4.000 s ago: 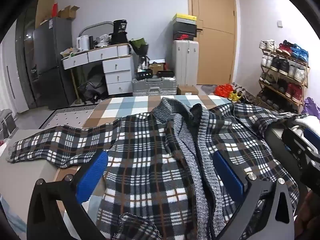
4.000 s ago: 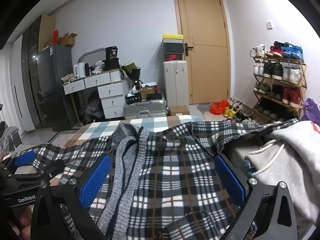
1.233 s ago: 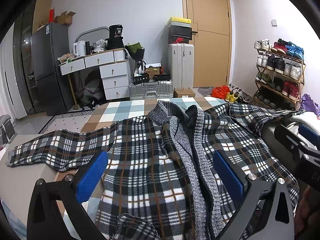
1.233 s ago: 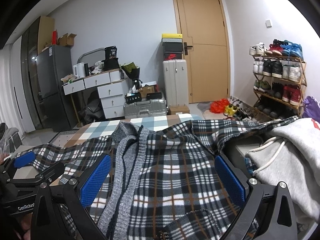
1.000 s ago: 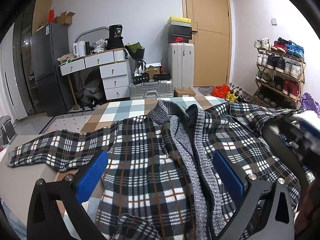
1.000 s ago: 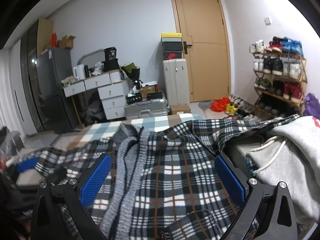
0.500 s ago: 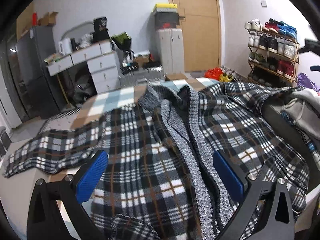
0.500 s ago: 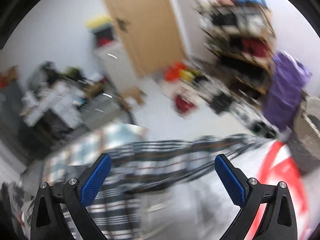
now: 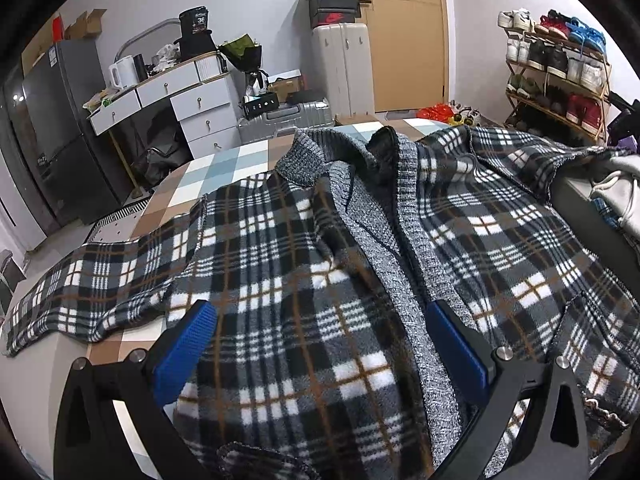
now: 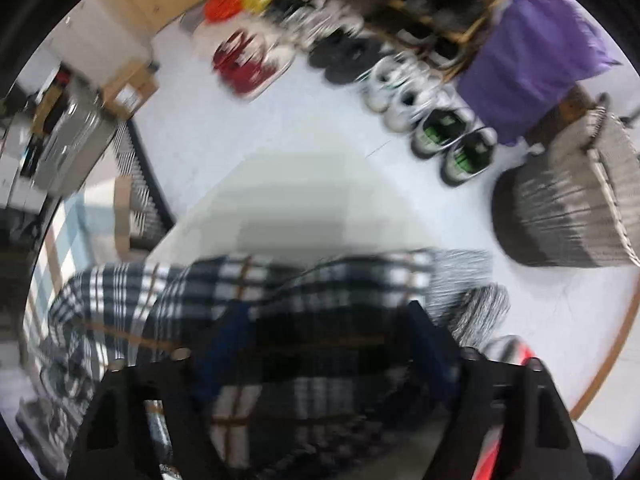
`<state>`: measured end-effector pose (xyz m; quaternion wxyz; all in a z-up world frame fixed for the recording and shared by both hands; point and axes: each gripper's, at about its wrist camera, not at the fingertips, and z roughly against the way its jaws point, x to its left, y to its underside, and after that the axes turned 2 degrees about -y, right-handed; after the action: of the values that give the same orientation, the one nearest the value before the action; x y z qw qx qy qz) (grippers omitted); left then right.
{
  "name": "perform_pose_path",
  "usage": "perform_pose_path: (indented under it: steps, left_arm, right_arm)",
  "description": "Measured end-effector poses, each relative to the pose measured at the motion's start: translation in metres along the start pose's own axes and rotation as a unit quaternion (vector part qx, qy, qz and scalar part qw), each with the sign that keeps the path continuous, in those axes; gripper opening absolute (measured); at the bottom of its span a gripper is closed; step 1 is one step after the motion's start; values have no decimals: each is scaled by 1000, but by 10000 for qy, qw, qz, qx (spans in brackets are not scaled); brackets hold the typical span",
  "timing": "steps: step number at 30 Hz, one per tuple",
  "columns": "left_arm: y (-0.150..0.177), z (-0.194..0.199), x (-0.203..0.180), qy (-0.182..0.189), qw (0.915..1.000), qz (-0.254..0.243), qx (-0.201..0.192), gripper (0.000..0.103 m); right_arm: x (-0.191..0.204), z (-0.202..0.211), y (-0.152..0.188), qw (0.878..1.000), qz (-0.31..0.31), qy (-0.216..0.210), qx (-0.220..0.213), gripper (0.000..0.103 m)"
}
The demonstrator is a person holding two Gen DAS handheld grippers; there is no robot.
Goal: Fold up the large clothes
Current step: 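Grasp the grey knit front trim with the right gripper and lift it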
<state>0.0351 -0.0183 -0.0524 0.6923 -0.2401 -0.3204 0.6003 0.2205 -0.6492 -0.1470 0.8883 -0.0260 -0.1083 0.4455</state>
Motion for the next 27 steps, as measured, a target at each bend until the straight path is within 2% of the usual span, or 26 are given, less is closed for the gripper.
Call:
perform_pose_path:
  steps: [1, 3, 4, 5, 6, 7, 12, 15, 18, 24, 27]
  left_arm:
    - [0, 0, -2, -19, 10000, -33, 11, 102]
    - [1, 0, -3, -2, 10000, -66, 35, 102]
    - [1, 2, -4, -3, 10000, -72, 19, 102]
    - [1, 2, -4, -17, 10000, -76, -4, 102]
    - [1, 3, -5, -22, 10000, -91, -30, 102]
    - [1, 5, -5, -22, 9999, -117, -63, 102]
    - [-2, 6, -4, -55, 9997, -150, -161, 102]
    - [-3, 7, -3, -50, 9997, -134, -185, 102]
    - [-5, 10, -4, -51, 9996, -121, -253, 102]
    - [-7, 17, -2, -17, 9992, -76, -383, 102]
    - [-7, 21, 2, 7, 9990, -6, -452, 102]
  right_arm:
    - [3, -4, 1, 9999, 53, 96, 8, 72]
    - [10, -8, 6, 9995, 229, 213, 1, 52]
    - [11, -9, 7, 9995, 248, 189, 19, 28]
    - [11, -9, 9, 9996, 235, 143, 9, 17]
    - [11, -5, 10, 9997, 196, 98, -119, 15]
    - [10, -1, 10, 9996, 155, 41, -233, 8]
    - [1, 34, 15, 9931, 16, -428, -1094, 7]
    - [0, 63, 22, 9835, 28, -812, -1617, 7]
    - [7, 86, 33, 9747, 214, -954, -2008, 6]
    - [42, 141, 71, 9463, 856, -1213, -2870, 6]
    - [76, 167, 104, 9290, 1293, -1420, -3164, 6]
